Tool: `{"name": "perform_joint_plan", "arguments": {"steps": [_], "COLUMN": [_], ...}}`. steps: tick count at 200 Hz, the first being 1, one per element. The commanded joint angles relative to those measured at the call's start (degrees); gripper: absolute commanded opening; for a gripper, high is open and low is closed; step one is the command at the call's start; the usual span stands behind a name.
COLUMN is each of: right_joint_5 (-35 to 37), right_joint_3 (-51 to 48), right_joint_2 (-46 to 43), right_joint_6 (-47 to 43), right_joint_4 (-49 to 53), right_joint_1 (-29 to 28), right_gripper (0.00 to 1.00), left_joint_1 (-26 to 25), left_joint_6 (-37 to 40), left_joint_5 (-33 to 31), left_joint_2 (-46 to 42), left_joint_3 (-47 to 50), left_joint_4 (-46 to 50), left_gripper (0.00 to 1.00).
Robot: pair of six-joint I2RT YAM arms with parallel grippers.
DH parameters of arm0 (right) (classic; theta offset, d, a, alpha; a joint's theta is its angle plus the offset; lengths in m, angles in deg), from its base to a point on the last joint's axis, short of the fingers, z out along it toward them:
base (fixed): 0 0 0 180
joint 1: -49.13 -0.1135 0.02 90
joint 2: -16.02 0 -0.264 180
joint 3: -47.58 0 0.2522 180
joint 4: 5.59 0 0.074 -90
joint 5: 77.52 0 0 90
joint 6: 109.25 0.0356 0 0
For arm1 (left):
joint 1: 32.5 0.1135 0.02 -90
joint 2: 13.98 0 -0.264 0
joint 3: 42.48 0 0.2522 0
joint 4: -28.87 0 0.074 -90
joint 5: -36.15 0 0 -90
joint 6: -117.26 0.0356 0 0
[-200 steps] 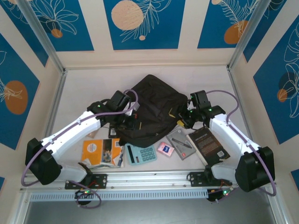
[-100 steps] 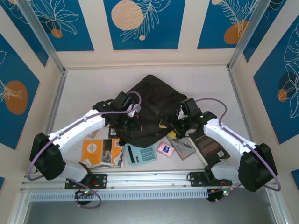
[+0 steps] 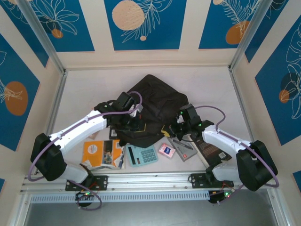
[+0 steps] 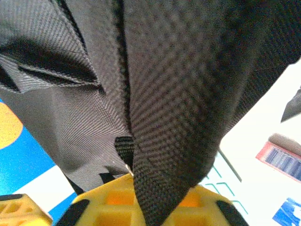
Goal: Pack the student bag
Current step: Unzip the student bag at the center of the table.
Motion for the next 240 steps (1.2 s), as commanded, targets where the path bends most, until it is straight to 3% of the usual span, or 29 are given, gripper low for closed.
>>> {"name": "perform_joint_plan", "arguments": {"steps": [1, 20, 38, 86, 109, 131, 179, 214, 240], "right_joint_5": [-0.9, -1.4, -2.4, -0.9, 5.8, 10.6, 17.6, 18.8, 19.2], "right_joint_3": [-1.0, -2.7, -3.9, -4.2, -2.9, -3.0, -2.9, -3.4, -3.1], "right_joint_2": [-3.3, -5.2, -6.4, -8.2, -10.2, -11.3, -11.3, -11.1, -10.6], "right_joint_6": [-2.2, -2.6, -2.7, -4.2, -4.5, -3.8, -3.0, -3.0, -3.8], "right_joint_4": [-3.6, -4.6, -6.2, -3.8, 0.8, 1.1, 0.9, -2.0, -2.8], "right_joint_1": [-0.3, 0.2, 0.5, 0.7, -0.7, -2.6, -5.8, -6.6, -7.2], "right_gripper": [0.0, 0.0, 0.0, 0.0, 0.0, 0.0, 0.0, 0.0, 0.0], "left_joint_1": [-0.5, -1.0, -1.3, -2.0, -2.0, -1.5, -1.4, -3.5, -3.9], "left_joint_6": [-0.4, 2.4, 3.5, -4.7, -11.0, -17.1, -36.8, -47.4, -50.0], "left_joint_5": [1.0, 0.8, 1.6, 6.0, 4.2, 1.9, 7.1, 3.2, 0.4], "left_joint_2": [1.8, 4.2, 6.6, 10.7, 10.3, 8.1, 8.8, 7.1, 7.5], "left_joint_3": [-1.8, -4.6, -7.0, -8.8, -10.0, -11.4, -9.9, -9.5, -8.7], "left_joint_4": [-0.6, 1.5, 3.0, 5.0, 10.1, 12.9, 9.8, 9.0, 9.6], "left_gripper": [0.22, 0.42, 0.51, 0.49, 0.48, 0.53, 0.57, 0.58, 0.58]}}
